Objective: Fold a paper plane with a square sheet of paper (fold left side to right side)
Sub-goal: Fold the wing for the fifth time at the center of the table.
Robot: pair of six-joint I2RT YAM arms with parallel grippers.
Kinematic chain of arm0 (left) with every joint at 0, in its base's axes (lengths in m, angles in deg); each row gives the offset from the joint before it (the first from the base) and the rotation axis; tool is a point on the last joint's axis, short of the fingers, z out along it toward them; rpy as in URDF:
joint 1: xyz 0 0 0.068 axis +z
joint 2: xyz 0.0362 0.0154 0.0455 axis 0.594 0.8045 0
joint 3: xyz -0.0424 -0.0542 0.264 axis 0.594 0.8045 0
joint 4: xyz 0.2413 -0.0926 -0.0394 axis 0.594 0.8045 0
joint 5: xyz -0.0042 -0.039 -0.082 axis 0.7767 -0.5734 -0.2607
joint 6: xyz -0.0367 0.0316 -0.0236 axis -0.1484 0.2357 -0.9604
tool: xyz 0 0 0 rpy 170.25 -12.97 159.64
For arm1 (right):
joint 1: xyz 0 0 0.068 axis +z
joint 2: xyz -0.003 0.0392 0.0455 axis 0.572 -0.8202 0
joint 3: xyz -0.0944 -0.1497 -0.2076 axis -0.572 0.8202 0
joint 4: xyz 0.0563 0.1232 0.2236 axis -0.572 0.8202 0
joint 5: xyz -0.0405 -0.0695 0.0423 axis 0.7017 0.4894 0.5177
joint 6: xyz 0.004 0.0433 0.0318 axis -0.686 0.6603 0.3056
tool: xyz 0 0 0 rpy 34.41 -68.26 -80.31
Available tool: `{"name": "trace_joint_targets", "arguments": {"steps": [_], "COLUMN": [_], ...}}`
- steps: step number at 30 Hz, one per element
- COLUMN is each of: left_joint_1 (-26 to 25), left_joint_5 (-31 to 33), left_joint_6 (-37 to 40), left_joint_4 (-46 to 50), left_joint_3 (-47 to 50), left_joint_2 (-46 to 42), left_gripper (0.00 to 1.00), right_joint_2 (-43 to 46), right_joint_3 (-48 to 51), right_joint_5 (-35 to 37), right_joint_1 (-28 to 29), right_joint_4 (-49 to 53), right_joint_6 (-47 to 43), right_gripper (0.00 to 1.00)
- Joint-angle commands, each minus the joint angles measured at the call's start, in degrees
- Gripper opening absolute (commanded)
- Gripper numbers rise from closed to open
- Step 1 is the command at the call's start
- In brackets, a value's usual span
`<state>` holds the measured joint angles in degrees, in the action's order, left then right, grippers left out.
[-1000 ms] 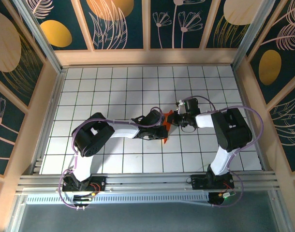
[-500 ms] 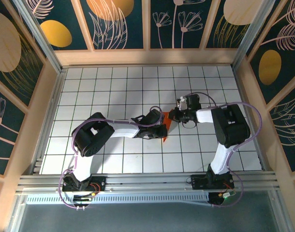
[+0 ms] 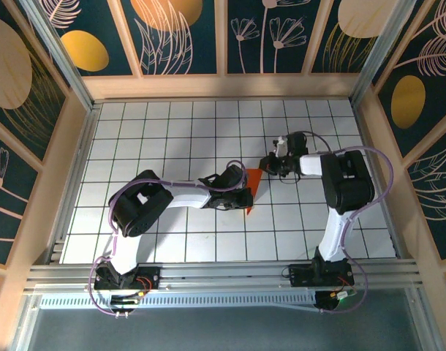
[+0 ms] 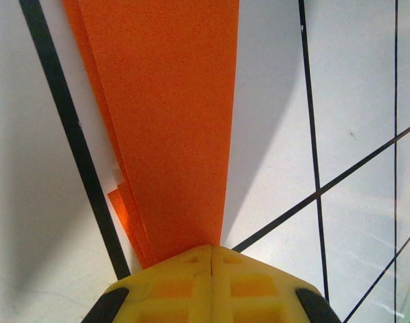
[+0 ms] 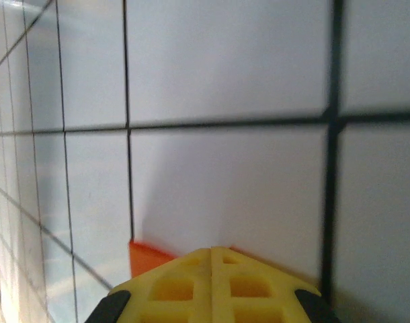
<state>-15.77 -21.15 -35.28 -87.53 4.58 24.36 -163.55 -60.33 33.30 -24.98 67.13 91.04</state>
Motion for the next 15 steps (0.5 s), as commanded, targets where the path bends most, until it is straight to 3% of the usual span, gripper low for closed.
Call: {"name": "trace_joint_targets", "arguments": {"steps": [1,8,15], "left_joint_1": [-0.32,-0.38,-0.51], "left_joint_5": [2.84,3.62,3.99], "left_joint_6": [1.18,1.02,1.0], "left_joint_4": [11.6,11.61,11.59], "left_joint_3": [1.97,1.9,1.8], "left_joint_2": [3.47,3.21,2.99], "left_gripper": [0.0,0.0,0.0], "right_joint_2": [-1.8,4.44,18.7], "right_joint_3": [-3.42,-3.84,7.81], "right_joint_5": [6.33,6.41,0.45], "right_joint_1": [-3.12,-4.44,-3.6], "right_joint_4": [-0.49,3.54,6.65], "right_joint_6": [-2.42,-4.24,-0.2], "right_gripper": [0.0,0.0,0.0]}}
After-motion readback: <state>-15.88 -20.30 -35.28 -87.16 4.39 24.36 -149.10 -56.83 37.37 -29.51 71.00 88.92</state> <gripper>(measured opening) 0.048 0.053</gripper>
